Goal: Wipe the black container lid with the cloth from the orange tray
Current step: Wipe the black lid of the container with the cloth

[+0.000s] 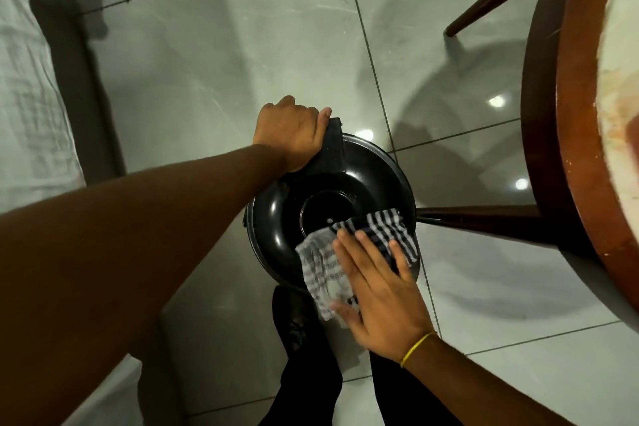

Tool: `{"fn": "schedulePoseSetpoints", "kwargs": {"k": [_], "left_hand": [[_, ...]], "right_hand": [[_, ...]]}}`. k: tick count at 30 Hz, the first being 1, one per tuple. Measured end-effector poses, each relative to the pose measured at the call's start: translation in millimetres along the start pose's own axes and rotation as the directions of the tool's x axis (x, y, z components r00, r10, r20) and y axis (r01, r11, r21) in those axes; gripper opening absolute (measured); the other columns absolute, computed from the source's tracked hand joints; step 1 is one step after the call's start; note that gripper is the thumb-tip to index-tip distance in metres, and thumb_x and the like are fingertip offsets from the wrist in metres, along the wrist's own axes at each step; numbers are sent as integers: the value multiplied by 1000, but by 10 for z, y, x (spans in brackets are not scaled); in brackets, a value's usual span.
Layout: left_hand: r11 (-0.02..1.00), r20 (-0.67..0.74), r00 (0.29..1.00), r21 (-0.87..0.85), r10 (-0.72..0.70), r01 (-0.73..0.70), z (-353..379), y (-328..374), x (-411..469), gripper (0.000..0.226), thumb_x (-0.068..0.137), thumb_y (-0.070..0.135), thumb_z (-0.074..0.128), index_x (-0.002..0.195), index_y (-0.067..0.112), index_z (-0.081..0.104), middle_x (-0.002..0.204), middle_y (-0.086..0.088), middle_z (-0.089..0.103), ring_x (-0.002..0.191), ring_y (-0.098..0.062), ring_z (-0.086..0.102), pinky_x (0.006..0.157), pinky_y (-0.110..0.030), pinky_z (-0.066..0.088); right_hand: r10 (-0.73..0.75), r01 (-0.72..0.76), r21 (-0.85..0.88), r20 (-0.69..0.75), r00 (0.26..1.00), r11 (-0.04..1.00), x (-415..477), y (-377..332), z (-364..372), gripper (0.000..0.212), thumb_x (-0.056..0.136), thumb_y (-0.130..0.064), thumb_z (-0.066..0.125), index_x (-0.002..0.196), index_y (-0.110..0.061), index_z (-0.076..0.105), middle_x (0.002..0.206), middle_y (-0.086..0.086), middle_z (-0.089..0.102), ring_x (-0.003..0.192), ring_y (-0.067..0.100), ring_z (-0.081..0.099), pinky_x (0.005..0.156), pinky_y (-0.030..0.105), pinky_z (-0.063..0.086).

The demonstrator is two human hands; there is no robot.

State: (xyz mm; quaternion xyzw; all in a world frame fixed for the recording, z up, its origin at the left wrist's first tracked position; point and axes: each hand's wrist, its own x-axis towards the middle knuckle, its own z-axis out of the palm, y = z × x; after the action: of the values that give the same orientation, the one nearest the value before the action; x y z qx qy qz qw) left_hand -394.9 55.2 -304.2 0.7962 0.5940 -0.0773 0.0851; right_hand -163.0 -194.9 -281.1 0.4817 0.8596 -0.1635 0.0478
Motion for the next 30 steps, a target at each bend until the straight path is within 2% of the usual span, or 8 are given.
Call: {"fn": "schedulePoseSetpoints", "kwargs": {"k": [4, 7, 10, 14, 18, 24, 27, 30], "left_hand": [[1000, -3, 1000, 17, 6, -6, 2, 0, 4, 61, 111, 45, 18, 77, 18, 61, 80, -10, 70, 91, -34, 61, 67, -38, 32], [1000, -5, 1000, 5, 19, -19, 23, -13, 19, 64, 111, 44, 20, 83, 14, 68, 82, -12, 71, 91, -34, 61, 67, -38, 33], [995, 23, 1000, -100, 16, -13, 64, -45, 45, 63, 112, 43, 20, 84, 12, 67, 77, -12, 65, 83, -32, 58, 68, -37, 33], [965, 103, 994, -263, 21, 7, 78, -106, 81, 58, 113, 47, 18, 74, 20, 52, 66, -1, 51, 69, -29, 55, 67, -37, 36], [955, 122, 989, -292, 85, -46, 87, -119, 91, 57, 110, 51, 16, 75, 22, 51, 64, 3, 49, 65, -23, 53, 66, -35, 34], [960, 140, 985, -275, 102, -60, 75, -122, 94, 59, 111, 53, 15, 77, 20, 52, 67, 0, 51, 69, -27, 54, 68, -37, 37], [973, 134, 986, -222, 95, -64, 61, -108, 76, 59, 110, 54, 14, 78, 20, 51, 69, -2, 49, 70, -32, 51, 69, -38, 34], [973, 136, 986, -219, 102, -70, 33, -82, 53, 59, 110, 54, 13, 76, 21, 49, 68, 0, 47, 70, -30, 52, 70, -38, 34]], "right_hand": [[206, -202, 53, -87, 975, 978, 456, -26, -59, 93, 108, -74, 32, 178, -16, 9, 187, 1, 1, 173, 23, 5, 136, 60, 2], [299, -279, 147, -137, 944, 949, 853, -164, -124, 92, 108, -70, 35, 178, -15, 10, 187, 2, 5, 172, 26, 11, 134, 62, 3], [310, -282, 184, -153, 938, 942, 1152, -330, -189, 89, 109, -64, 41, 177, -13, 15, 187, 4, 8, 172, 29, 13, 132, 67, 6], [325, -290, 207, -158, 933, 934, 1322, -529, -218, 85, 110, -60, 43, 174, -8, 26, 185, 10, 14, 172, 30, 10, 134, 70, 3], [316, -281, 210, -152, 937, 936, 1298, -647, -166, 83, 109, -60, 42, 172, -6, 32, 185, 13, 16, 172, 33, 9, 134, 69, -3], [187, -163, 169, -138, 973, 972, 1235, -759, -92, 82, 107, -59, 42, 172, -10, 31, 184, 13, 17, 172, 34, 11, 133, 72, 5], [-70, 81, 117, -93, 993, 990, 1174, -840, -53, 85, 104, -61, 49, 173, -14, 31, 185, 8, 17, 172, 30, 9, 131, 72, 11], [-284, 284, 14, -10, 959, 959, 1029, -844, 9, 101, 97, -68, 56, 176, -13, 23, 186, 9, 10, 173, 31, 2, 132, 73, 2]]}}
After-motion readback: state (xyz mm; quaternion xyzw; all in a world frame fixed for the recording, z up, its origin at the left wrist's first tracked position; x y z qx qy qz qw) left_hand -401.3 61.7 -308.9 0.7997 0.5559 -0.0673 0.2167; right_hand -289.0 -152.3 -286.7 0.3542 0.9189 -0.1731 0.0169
